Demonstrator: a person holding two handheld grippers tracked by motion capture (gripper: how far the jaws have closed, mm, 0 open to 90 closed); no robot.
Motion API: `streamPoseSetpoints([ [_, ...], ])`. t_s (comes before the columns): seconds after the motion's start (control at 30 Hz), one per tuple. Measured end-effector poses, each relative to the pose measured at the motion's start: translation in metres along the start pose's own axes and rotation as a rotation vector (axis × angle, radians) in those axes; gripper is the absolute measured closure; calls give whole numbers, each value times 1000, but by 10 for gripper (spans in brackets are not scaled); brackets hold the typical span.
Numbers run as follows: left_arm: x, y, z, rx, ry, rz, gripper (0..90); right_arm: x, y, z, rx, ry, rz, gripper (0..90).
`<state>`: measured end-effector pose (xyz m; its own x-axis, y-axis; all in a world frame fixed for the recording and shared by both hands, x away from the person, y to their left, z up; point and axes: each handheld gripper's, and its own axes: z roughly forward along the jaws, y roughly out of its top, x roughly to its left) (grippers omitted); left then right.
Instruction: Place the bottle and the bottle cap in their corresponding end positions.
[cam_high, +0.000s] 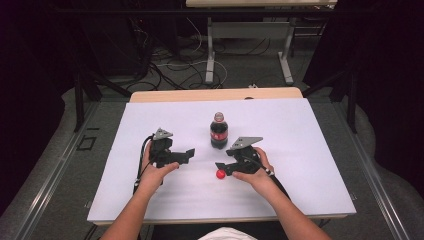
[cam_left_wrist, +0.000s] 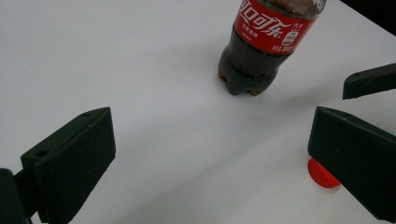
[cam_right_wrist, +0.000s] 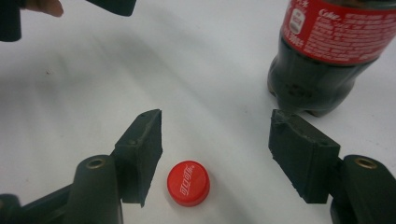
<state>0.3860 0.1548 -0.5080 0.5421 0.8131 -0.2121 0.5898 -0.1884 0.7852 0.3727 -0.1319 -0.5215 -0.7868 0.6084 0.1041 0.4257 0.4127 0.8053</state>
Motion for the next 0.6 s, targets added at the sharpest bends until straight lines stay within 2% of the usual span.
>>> streamPoseSetpoints([
  [0.1, 4, 0, -2, 3, 8, 15, 11, -7, 0, -7, -2, -28, 18, 307],
  [0.13, 4, 0, -1, -4, 6, 1, 11, -10, 0, -10, -1, -40, 28, 298],
  [0.2, 6, 1, -2, -3, 6, -4, 11, -18, 1, -15, -4, -69, 39, 216],
  [0.27, 6, 1, -2, -9, -10, -32, 11, -26, 1, -21, -10, -109, 66, 178],
  [0.47, 9, 1, -3, -16, 7, -38, 11, -53, -5, -41, -37, -205, 139, 114],
  [0.5, 11, 2, -5, 7, 2, -37, 12, -57, -7, -44, -42, -222, 156, 89],
  [0.53, 11, 1, -3, -13, 20, -44, 12, -61, -8, -47, -45, -237, 175, 66],
  [0.57, 13, 1, -5, 7, 18, -42, 12, -67, -11, -50, -58, -247, 176, 45],
  [0.6, 14, 0, -4, -15, 35, -52, 12, -71, -13, -53, -56, -257, 192, 23],
])
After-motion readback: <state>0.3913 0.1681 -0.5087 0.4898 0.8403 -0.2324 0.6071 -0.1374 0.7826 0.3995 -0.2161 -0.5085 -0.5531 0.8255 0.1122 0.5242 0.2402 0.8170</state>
